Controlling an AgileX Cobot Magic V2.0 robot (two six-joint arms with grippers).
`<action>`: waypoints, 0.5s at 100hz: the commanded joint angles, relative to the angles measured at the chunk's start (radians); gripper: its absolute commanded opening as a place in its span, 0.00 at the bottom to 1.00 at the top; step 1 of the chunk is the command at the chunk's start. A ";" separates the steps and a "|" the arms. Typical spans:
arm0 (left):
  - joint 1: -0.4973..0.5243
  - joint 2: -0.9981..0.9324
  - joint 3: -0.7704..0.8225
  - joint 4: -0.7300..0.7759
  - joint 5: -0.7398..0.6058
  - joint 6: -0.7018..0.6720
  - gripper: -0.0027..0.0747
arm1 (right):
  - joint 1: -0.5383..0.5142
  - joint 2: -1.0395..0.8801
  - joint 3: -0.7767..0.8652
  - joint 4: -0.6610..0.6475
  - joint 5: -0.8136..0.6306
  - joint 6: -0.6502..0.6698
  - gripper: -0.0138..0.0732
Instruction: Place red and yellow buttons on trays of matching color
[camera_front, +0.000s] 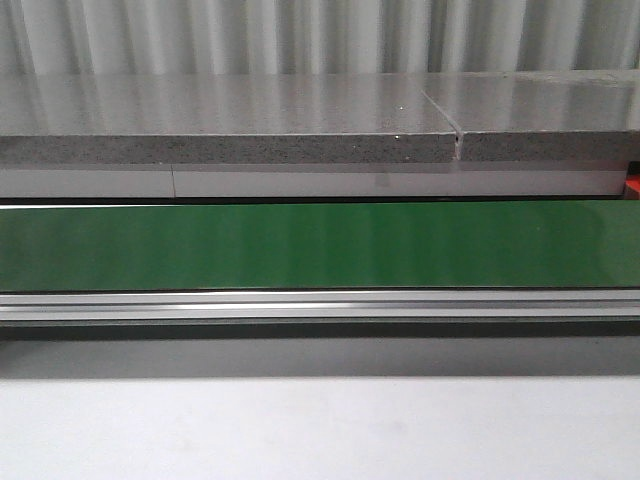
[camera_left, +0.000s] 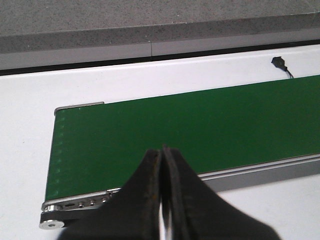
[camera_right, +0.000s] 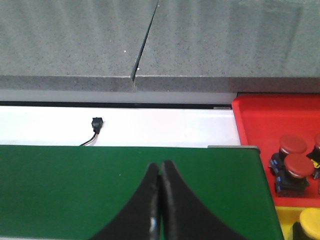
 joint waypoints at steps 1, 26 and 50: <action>-0.006 0.005 -0.026 -0.016 -0.070 -0.011 0.01 | 0.003 -0.041 0.026 0.013 -0.101 -0.012 0.04; -0.006 0.005 -0.026 -0.016 -0.070 -0.011 0.01 | 0.003 -0.152 0.180 0.013 -0.242 -0.012 0.04; -0.008 0.005 -0.026 -0.016 -0.070 -0.011 0.01 | 0.003 -0.254 0.324 0.014 -0.343 0.001 0.04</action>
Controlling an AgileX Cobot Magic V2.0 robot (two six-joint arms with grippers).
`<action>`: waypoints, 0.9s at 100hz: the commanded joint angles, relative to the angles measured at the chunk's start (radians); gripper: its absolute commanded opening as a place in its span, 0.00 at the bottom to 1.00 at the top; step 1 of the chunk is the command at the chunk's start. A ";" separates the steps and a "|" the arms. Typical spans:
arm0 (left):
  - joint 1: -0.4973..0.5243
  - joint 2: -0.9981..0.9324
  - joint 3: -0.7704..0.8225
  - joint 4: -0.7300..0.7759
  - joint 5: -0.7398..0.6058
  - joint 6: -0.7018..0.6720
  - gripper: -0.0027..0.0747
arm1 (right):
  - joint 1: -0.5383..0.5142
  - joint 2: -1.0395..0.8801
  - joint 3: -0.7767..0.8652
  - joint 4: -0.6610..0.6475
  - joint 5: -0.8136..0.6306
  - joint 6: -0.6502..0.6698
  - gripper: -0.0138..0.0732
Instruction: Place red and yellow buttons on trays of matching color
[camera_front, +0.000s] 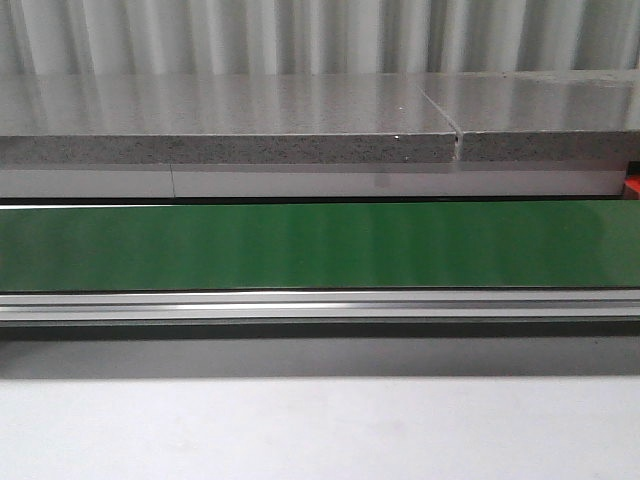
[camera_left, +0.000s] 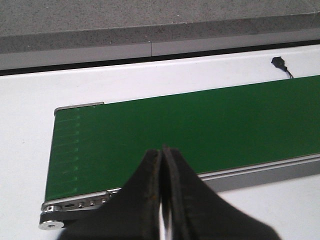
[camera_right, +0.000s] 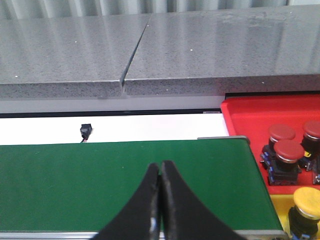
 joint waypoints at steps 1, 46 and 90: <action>-0.008 0.005 -0.026 -0.016 -0.070 -0.011 0.01 | 0.003 -0.022 0.016 0.007 -0.122 0.001 0.04; -0.008 0.005 -0.026 -0.016 -0.070 -0.011 0.01 | 0.001 -0.206 0.224 -0.209 -0.242 0.164 0.04; -0.008 0.006 -0.026 -0.016 -0.070 -0.011 0.01 | -0.001 -0.353 0.271 -0.215 -0.139 0.199 0.04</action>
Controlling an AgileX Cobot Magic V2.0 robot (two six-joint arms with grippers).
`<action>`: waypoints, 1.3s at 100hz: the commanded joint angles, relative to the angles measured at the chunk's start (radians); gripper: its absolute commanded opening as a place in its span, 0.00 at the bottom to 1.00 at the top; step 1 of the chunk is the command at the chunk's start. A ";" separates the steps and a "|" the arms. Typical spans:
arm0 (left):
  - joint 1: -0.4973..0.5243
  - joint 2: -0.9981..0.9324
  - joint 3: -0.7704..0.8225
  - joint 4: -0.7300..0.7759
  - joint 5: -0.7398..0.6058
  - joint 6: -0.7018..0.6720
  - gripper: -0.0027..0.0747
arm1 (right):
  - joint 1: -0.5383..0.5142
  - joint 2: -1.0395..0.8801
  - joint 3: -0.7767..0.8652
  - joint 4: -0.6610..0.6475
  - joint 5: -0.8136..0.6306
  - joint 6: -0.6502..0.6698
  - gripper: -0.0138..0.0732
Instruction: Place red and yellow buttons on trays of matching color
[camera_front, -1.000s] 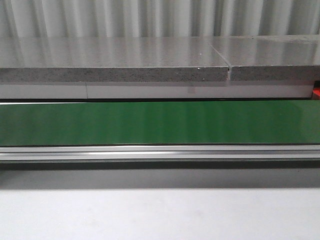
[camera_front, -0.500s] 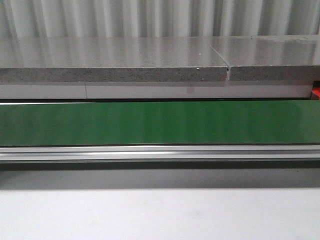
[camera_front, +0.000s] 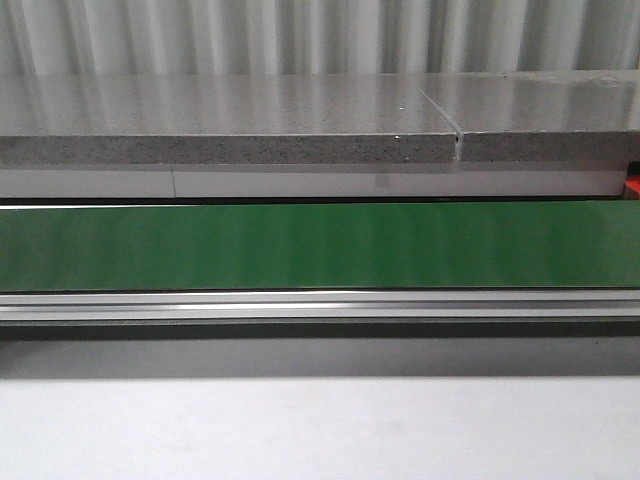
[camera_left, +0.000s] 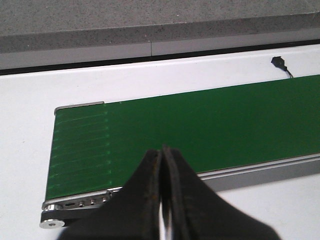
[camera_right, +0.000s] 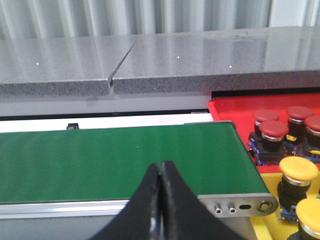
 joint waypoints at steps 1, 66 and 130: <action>-0.007 0.006 -0.026 -0.016 -0.070 -0.011 0.01 | -0.001 -0.013 -0.015 -0.013 -0.071 0.003 0.04; -0.007 0.006 -0.026 -0.016 -0.070 -0.011 0.01 | -0.001 -0.012 -0.015 -0.013 -0.092 0.003 0.04; -0.006 -0.116 0.208 0.137 -0.405 -0.156 0.01 | -0.001 -0.012 -0.015 -0.013 -0.092 0.003 0.04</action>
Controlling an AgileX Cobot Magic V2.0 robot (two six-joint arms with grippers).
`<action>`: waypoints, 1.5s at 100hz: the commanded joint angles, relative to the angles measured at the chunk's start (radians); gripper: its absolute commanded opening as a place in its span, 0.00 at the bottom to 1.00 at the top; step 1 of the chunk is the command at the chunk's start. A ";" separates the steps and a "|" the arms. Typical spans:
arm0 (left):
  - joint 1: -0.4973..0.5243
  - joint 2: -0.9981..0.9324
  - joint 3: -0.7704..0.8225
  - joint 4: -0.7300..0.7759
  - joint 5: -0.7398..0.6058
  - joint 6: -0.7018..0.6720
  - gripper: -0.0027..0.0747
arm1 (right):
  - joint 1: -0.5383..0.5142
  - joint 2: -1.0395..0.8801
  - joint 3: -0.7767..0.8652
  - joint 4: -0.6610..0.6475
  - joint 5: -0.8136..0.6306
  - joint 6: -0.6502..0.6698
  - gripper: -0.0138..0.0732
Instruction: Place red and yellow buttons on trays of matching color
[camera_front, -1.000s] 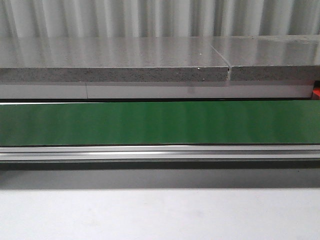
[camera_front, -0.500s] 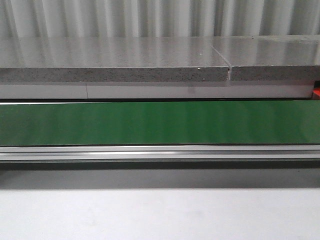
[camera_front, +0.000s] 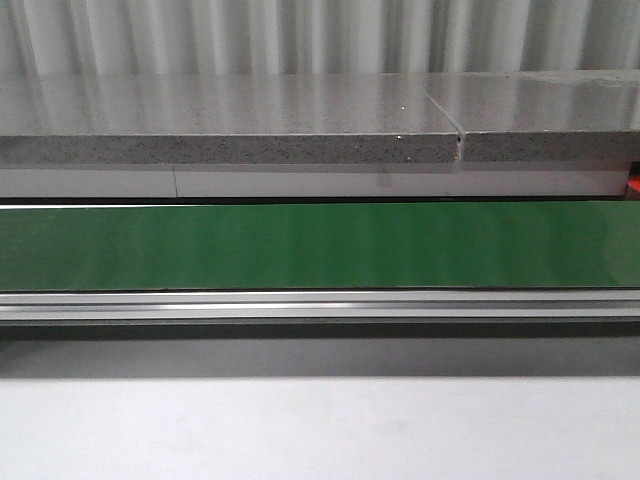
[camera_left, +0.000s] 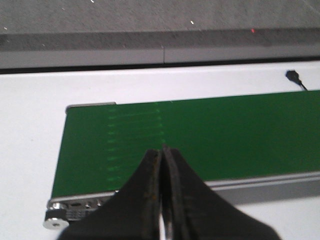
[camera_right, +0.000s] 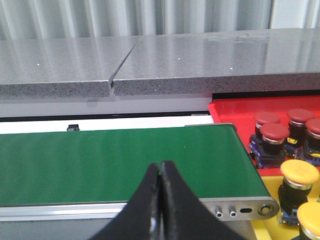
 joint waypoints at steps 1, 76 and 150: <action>-0.006 -0.039 0.059 0.085 -0.247 -0.064 0.01 | -0.001 -0.011 -0.015 -0.006 -0.086 0.003 0.04; 0.079 -0.483 0.543 0.064 -0.467 -0.090 0.01 | -0.001 -0.011 -0.015 -0.006 -0.086 0.003 0.04; 0.079 -0.483 0.543 0.064 -0.475 -0.090 0.01 | -0.001 -0.011 -0.015 -0.006 -0.086 0.003 0.04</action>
